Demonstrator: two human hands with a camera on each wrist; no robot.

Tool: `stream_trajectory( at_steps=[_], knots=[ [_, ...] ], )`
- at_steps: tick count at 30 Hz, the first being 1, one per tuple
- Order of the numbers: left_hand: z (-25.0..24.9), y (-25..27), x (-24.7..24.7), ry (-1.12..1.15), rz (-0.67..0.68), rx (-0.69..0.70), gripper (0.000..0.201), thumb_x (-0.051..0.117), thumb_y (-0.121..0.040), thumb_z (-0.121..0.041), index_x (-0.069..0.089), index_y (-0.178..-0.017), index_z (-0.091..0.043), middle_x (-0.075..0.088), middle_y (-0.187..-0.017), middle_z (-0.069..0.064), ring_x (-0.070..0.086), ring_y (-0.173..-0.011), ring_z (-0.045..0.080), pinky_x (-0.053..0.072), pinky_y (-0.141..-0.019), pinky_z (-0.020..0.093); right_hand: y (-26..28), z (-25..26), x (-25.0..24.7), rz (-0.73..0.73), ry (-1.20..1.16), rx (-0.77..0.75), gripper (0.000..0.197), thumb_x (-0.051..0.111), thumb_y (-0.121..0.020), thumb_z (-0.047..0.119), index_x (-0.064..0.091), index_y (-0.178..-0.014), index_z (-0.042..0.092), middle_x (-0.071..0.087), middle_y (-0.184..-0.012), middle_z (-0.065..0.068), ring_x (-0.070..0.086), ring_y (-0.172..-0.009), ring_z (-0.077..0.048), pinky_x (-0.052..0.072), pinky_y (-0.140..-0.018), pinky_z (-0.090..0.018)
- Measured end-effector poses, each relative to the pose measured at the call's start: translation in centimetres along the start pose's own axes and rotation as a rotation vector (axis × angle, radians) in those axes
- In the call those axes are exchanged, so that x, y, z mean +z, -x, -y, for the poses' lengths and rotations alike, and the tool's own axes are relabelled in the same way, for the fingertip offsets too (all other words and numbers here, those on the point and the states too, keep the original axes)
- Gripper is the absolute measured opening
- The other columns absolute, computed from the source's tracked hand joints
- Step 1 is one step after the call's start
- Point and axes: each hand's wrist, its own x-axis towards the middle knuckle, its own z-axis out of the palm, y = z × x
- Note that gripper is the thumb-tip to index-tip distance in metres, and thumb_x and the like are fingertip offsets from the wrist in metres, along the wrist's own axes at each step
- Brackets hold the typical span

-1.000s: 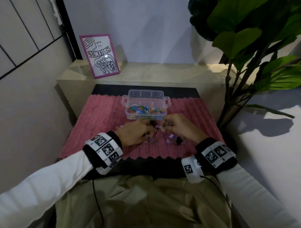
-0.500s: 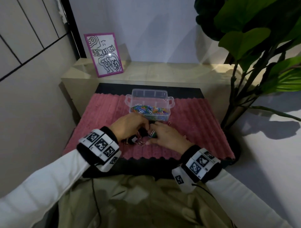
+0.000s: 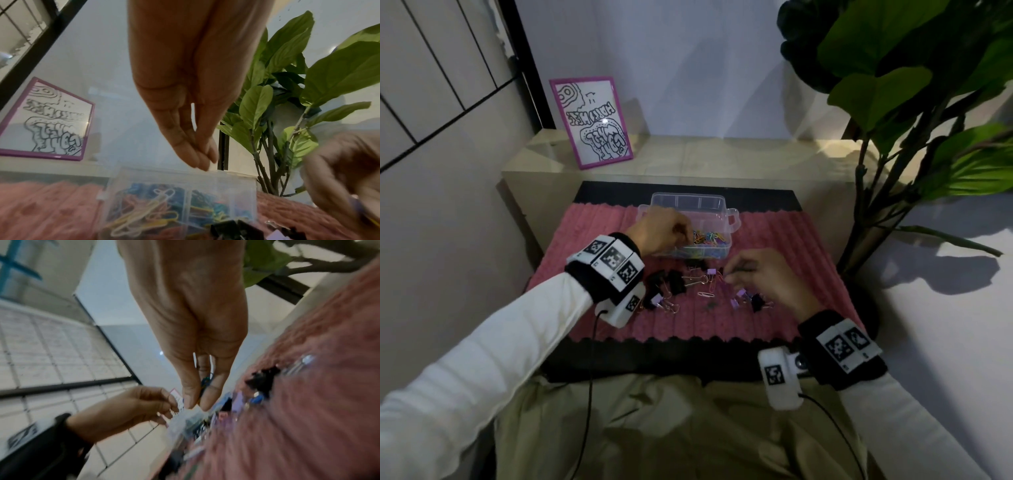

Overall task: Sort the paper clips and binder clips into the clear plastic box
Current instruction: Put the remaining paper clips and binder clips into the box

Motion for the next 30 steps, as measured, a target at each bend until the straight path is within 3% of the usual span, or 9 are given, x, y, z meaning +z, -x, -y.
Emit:
stream_trajectory(
  at_steps=[4,6,10,12,15,19,22,25,30],
  knots=[
    [-1.3,0.5,2.0,-0.054,0.261,0.076,0.024,0.056,-0.08,0.005,0.07,-0.097,-0.006,0.071,-0.098,0.007,0.064,-0.086,0.014,0.047,-0.077,0.017,-1.2,1.2,-2.7,-0.062,-0.001,-0.049,0.007,0.068,-0.077,-0.001,0.069,-0.083,0.003,0.068,-0.075,0.0,0.065,-0.061,0.002,0.052,-0.06,-0.012],
    [-1.4,0.8,3.0,-0.11,0.236,0.115,0.023,0.057,-0.081,0.002,0.07,-0.097,-0.009,0.072,-0.098,0.006,0.065,-0.09,0.017,0.049,-0.085,0.026,-2.6,2.2,-3.2,-0.06,0.045,-0.087,0.013,0.067,-0.078,0.0,0.068,-0.091,-0.003,0.068,-0.077,-0.003,0.065,-0.061,0.002,0.051,-0.061,-0.012],
    [-1.8,2.0,3.9,-0.113,0.11,0.116,0.017,0.056,-0.081,-0.001,0.069,-0.092,-0.007,0.071,-0.098,0.009,0.064,-0.091,0.024,0.048,-0.085,0.033,-6.3,3.7,-2.6,-0.084,0.189,-0.126,0.013,0.067,-0.079,0.001,0.07,-0.091,-0.004,0.071,-0.091,-0.02,0.069,-0.078,-0.022,0.058,-0.074,-0.026],
    [-1.9,2.9,4.5,-0.095,0.095,0.123,0.017,0.056,-0.08,0.0,0.068,-0.092,-0.004,0.069,-0.1,0.012,0.062,-0.095,0.026,0.047,-0.085,0.031,-7.9,4.2,-1.6,-0.05,0.21,-0.079,0.015,0.061,-0.084,-0.001,0.068,-0.096,-0.006,0.07,-0.098,-0.023,0.068,-0.083,-0.024,0.058,-0.072,-0.021],
    [-2.0,3.2,5.2,-0.099,0.06,0.168,0.021,0.054,-0.083,-0.001,0.067,-0.1,-0.004,0.067,-0.108,0.011,0.06,-0.1,0.025,0.039,-0.082,0.022,-8.9,4.7,-0.3,0.019,0.383,-0.069,0.022,0.053,-0.091,0.006,0.067,-0.106,0.0,0.068,-0.11,-0.017,0.066,-0.096,-0.023,0.053,-0.085,-0.024],
    [-2.2,1.5,5.4,-0.118,0.102,0.259,0.037,0.049,-0.085,0.005,0.061,-0.116,-0.011,0.066,-0.114,0.009,0.064,-0.1,0.022,0.045,-0.085,0.02,-6.7,4.3,-0.9,-0.041,0.523,-0.199,0.031,0.042,-0.089,-0.005,0.067,-0.107,0.001,0.068,-0.11,-0.015,0.065,-0.091,-0.026,0.04,-0.064,-0.004],
    [-2.7,0.4,6.0,-0.244,0.163,0.373,0.034,0.045,-0.087,0.001,0.061,-0.115,-0.01,0.062,-0.119,0.009,0.06,-0.105,0.024,0.044,-0.089,0.024,-3.5,2.4,-2.9,-0.081,0.591,-0.325,0.022,0.051,-0.086,-0.004,0.069,-0.097,0.0,0.07,-0.102,-0.016,0.065,-0.093,-0.025,0.041,-0.076,-0.015],
    [-3.0,-0.1,6.7,-0.428,0.178,0.414,0.03,0.041,-0.09,-0.004,0.055,-0.116,-0.009,0.048,-0.126,0.013,0.056,-0.107,0.031,0.05,-0.086,0.042,-0.4,-0.4,-4.9,0.032,0.644,-0.204,0.014,0.062,-0.082,0.0,0.069,-0.094,0.002,0.068,-0.093,-0.007,0.063,-0.087,-0.018,0.038,-0.067,-0.011],
    [-3.5,-0.5,6.5,-0.515,0.199,0.409,0.017,0.042,-0.09,-0.007,0.058,-0.096,-0.006,0.051,-0.111,0.011,0.056,-0.094,0.029,0.051,-0.075,0.042,2.0,-2.8,-5.1,0.265,0.702,-0.086,0.045,0.076,-0.072,0.018,0.06,-0.114,0.012,0.053,-0.105,-0.003,0.05,-0.09,-0.012,0.04,-0.079,-0.024]
  ],
)
